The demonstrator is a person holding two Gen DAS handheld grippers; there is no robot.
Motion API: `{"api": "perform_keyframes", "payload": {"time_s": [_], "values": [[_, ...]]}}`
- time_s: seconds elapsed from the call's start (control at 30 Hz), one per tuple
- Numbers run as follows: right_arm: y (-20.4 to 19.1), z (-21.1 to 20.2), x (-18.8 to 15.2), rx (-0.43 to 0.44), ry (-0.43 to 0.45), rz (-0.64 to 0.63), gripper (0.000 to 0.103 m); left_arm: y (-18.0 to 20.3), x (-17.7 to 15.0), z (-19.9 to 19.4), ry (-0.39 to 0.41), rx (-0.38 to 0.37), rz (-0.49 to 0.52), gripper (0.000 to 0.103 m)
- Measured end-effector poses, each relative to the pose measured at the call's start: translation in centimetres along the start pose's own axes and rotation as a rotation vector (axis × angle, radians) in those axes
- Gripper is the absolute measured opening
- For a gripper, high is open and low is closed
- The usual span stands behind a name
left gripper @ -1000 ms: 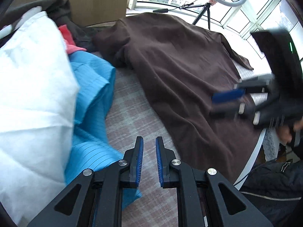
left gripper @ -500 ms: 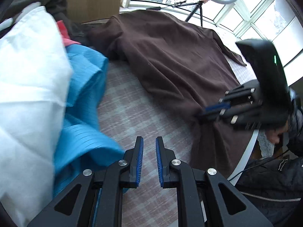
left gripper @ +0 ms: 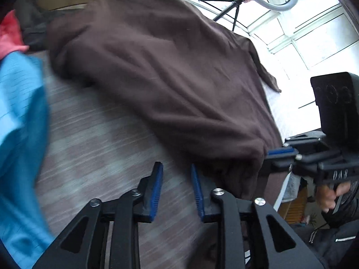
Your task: Fold clothes
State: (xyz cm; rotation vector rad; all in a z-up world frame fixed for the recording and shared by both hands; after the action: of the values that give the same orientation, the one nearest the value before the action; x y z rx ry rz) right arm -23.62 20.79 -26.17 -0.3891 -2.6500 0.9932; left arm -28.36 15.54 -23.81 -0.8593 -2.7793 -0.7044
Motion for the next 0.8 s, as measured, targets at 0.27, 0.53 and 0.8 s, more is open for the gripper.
{"api": "perform_keyframes", "payload": {"time_s": [0.27,0.53,0.8], "values": [[0.7,-0.8,-0.1,0.008,-0.002,0.000,0.009,-0.4,-1.2,-1.9,0.050,0.024,-0.063,0.003],[-0.5,-0.3,-0.6,0.089,-0.039,-0.001,0.010,-3.3,-6.0,-14.4,0.251,0.141,-0.159,0.001],[-3.4,4.9,-2.6,0.083,-0.178,-0.095,0.033,-9.3,-11.6,-34.1,0.565,0.463,-0.317,0.001]]}}
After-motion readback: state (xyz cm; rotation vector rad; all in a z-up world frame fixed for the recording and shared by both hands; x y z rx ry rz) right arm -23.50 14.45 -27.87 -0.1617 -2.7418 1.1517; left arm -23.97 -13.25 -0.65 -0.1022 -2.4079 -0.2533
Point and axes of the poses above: each gripper's, at about its wrist camera, not at the fingertips, and z roughly the way its jaws point, y to its right, x to its top, the point moved 3 cm from there along z, roughly the way its jaws point, and after that the axes turned 10 degrees about x, right-handed, at the moved point
